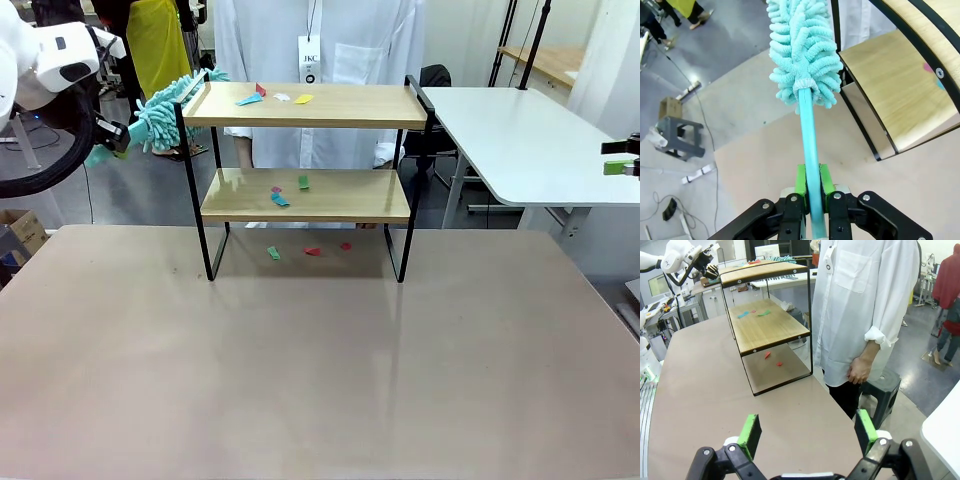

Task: Clean the shelf.
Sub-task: Clean the specific section of the Shelf indicated by the human with the Duster.

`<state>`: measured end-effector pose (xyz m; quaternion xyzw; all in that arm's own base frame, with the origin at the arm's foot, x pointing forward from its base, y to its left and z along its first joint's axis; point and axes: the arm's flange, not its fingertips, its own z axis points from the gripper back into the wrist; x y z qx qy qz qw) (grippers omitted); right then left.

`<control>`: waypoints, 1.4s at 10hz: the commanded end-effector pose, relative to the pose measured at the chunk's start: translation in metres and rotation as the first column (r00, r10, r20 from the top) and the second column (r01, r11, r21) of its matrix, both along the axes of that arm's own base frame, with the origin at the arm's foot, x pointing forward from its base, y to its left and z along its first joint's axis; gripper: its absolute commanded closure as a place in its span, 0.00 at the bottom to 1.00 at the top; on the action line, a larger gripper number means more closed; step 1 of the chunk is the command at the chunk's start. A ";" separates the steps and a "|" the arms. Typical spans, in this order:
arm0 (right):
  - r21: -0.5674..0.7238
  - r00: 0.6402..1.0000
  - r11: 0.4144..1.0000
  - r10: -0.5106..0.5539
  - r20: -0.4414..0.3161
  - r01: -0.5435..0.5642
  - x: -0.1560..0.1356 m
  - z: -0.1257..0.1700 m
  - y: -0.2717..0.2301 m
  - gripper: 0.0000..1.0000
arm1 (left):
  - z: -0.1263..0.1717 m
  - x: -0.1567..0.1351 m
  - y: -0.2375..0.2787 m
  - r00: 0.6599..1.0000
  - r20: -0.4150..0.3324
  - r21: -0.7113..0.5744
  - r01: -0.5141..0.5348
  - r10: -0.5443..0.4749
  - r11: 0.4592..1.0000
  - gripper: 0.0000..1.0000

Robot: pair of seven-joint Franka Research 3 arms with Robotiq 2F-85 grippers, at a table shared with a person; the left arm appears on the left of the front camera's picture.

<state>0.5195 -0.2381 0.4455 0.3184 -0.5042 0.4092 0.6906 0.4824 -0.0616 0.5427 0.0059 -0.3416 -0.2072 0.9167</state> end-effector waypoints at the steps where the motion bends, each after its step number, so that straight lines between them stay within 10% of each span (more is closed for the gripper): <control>1: -0.007 1.000 1.000 -0.005 0.004 0.005 0.001 0.001 0.001 0.00 | 0.000 0.000 0.000 1.000 0.000 0.000 0.000 0.000 1.000 0.87; 5: -0.007 1.000 1.000 -0.005 0.004 0.005 0.001 0.001 0.001 0.00 | 0.048 -0.048 0.083 0.986 -0.166 0.282 0.047 0.000 0.958 0.87; 8: -0.007 1.000 1.000 -0.005 0.004 0.005 0.001 0.001 0.001 0.00 | 0.073 -0.094 0.097 0.907 -0.397 0.417 0.317 -0.143 0.852 0.87; 14: -0.007 1.000 1.000 -0.005 0.004 0.005 0.001 0.001 0.001 0.00 | 0.076 -0.160 0.092 0.451 -0.782 0.232 0.851 -0.430 0.470 0.87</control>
